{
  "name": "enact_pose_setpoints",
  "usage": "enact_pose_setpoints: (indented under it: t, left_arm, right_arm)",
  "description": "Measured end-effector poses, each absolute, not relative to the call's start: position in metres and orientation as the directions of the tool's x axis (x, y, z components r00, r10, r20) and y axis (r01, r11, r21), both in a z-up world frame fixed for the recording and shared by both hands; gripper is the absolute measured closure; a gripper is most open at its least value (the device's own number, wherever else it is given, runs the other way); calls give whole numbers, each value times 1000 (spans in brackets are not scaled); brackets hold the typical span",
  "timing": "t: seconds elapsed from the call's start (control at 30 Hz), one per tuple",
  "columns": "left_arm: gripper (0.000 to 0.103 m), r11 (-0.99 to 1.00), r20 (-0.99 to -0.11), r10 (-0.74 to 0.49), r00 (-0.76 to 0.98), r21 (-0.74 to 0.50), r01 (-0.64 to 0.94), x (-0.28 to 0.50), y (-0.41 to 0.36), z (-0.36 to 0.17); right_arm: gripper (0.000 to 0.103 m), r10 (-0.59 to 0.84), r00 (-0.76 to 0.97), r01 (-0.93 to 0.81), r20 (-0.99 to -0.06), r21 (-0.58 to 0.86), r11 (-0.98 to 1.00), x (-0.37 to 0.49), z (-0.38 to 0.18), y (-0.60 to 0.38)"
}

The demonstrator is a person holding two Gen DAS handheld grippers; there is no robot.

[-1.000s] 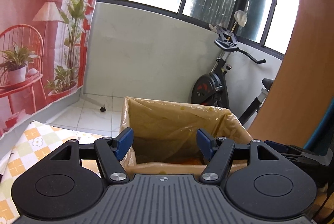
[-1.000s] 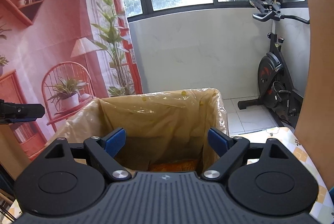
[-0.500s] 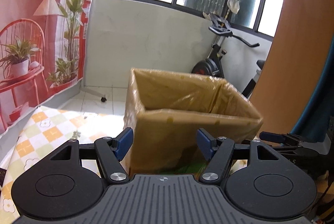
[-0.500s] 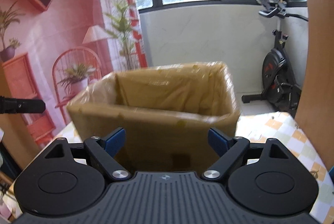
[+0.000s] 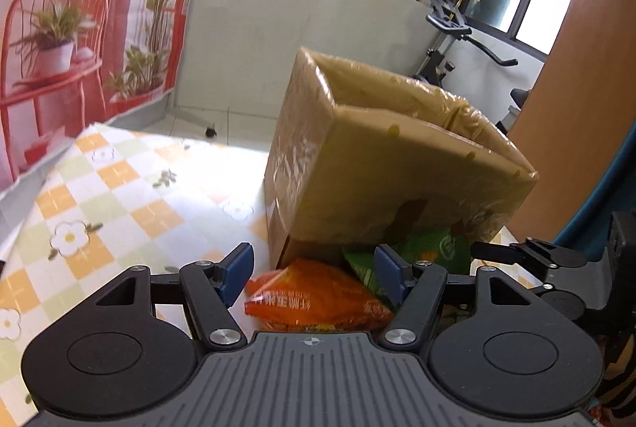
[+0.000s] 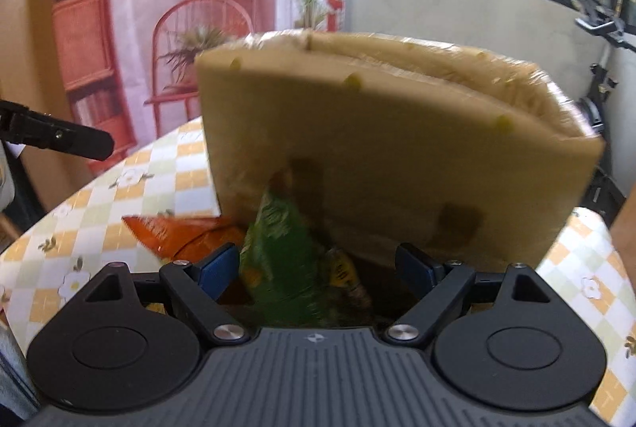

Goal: Organize snacks
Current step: 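Grasp the green chip bag with the right tool while the left grasps an orange bag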

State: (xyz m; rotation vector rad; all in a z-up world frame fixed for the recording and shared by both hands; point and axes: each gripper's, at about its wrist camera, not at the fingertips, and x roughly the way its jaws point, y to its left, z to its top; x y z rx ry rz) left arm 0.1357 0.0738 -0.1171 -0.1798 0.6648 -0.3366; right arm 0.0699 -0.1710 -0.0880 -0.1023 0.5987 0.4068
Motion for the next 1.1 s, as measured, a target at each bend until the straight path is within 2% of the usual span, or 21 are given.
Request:
enact_pose_setpoints:
  t: [0.33, 0.57, 0.83, 1.1]
  left_arm:
    - [33, 923, -582, -380, 719, -289, 254, 132, 73, -137]
    - [28, 922, -587, -378, 716, -309, 233, 135, 70, -147]
    - [27, 917, -602, -390, 697, -326, 232, 142, 60, -155]
    - [25, 918, -623, -383, 682, -339, 205, 148, 54, -164]
  right_arm:
    - [17, 341, 702, -396, -626, 55, 917, 91, -115, -159]
    - [40, 341, 737, -363, -583, 84, 928, 80, -111, -161]
    - [45, 319, 789, -274, -525, 163, 948, 62, -101, -183]
    - [46, 296, 841, -265, -454, 132, 955, 39, -88, -195]
